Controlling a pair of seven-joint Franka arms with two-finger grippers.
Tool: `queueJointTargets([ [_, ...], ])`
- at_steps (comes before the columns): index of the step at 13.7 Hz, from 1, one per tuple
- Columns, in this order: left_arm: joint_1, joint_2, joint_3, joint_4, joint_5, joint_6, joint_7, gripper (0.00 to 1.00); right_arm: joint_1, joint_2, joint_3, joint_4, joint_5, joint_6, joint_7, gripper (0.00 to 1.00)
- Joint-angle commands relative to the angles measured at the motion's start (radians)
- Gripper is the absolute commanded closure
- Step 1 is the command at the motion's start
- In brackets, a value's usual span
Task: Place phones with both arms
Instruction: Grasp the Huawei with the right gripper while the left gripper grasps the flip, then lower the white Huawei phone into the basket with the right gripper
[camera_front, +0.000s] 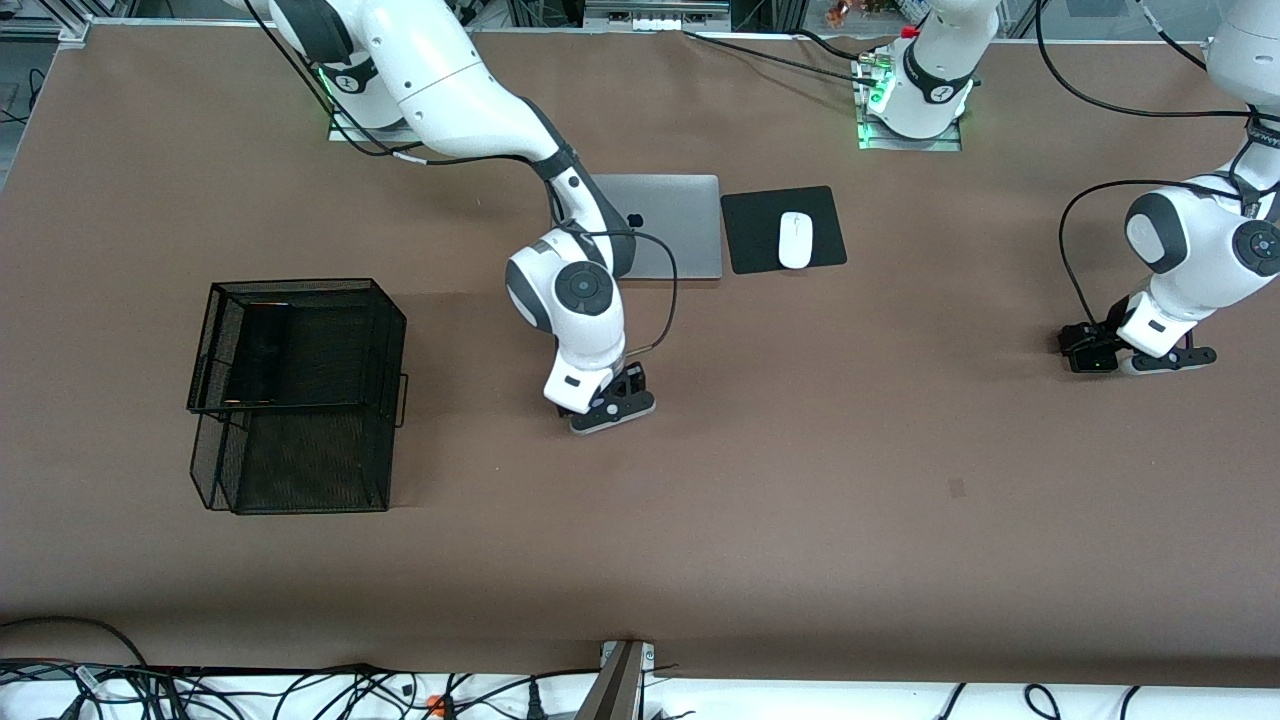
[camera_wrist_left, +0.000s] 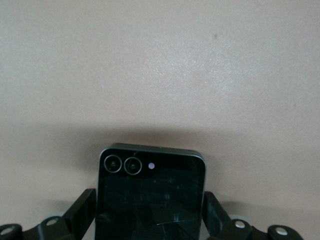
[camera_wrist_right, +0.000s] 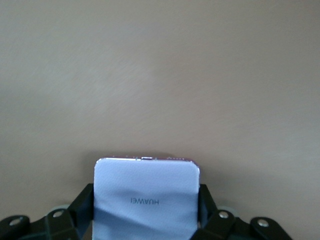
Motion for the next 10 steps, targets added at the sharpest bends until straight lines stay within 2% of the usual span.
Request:
queueJointTargets([
  [1,0.009,0.019,-0.009,0.007,-0.015,0.018,-0.004,0.85,-0.061,-0.132,-0.017,-0.010,0.001,-0.119,-0.011,1.00],
  [2,0.009,0.019,-0.009,0.010,-0.015,0.017,-0.006,0.97,-0.083,-0.170,-0.028,-0.010,0.001,-0.168,-0.011,1.00],
  [3,0.005,0.017,-0.009,0.019,-0.015,0.012,-0.013,1.00,-0.107,-0.208,-0.040,-0.010,0.001,-0.221,-0.013,1.00],
  [6,-0.023,0.017,-0.014,0.046,-0.015,-0.016,-0.058,1.00,-0.181,-0.291,-0.077,-0.010,0.001,-0.373,-0.117,1.00],
  [8,-0.041,0.017,-0.015,0.089,-0.015,-0.084,-0.069,1.00,-0.207,-0.314,-0.127,-0.011,0.001,-0.468,-0.183,1.00],
  [10,-0.073,0.017,-0.017,0.131,-0.015,-0.141,-0.115,1.00,-0.245,-0.313,-0.170,-0.011,0.004,-0.467,-0.270,1.00],
])
